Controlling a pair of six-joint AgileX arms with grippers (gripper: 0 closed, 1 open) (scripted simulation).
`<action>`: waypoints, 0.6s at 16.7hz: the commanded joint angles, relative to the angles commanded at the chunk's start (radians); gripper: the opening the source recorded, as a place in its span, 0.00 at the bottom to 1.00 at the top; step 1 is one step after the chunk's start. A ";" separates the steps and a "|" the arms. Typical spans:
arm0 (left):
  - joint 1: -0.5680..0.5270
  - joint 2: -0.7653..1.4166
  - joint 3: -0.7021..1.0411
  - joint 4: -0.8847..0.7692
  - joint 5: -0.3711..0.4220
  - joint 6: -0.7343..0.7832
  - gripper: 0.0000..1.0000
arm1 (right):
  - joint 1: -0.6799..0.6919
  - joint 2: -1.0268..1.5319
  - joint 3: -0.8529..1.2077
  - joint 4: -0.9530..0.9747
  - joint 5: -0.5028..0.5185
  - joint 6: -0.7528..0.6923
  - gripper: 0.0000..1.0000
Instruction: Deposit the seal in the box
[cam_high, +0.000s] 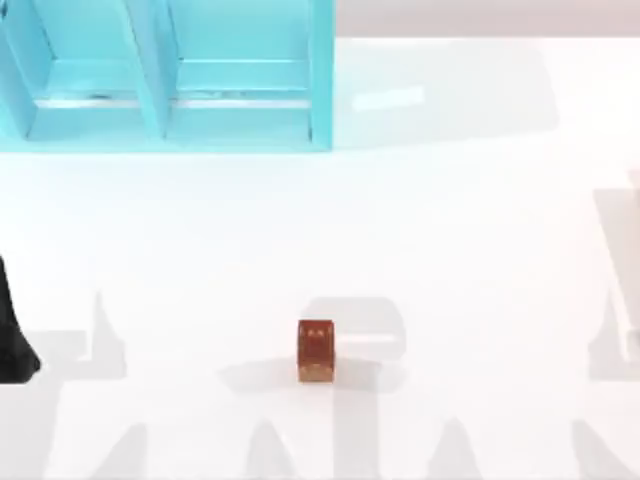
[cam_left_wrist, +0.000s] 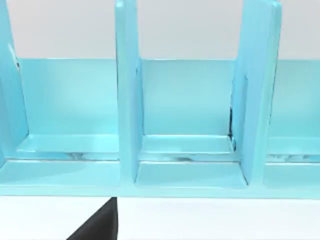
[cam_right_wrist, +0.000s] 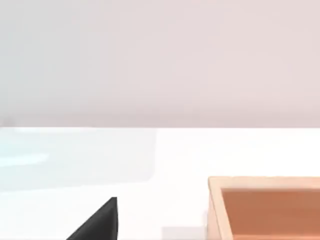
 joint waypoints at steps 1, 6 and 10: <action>0.000 0.000 0.000 0.000 0.000 0.000 1.00 | 0.000 0.000 0.000 0.000 0.000 0.000 1.00; 0.000 0.000 0.000 0.000 0.000 0.000 1.00 | 0.027 0.098 0.074 -0.063 -0.007 0.042 1.00; 0.000 0.000 0.000 0.000 0.000 0.000 1.00 | 0.091 0.345 0.251 -0.223 -0.019 0.145 1.00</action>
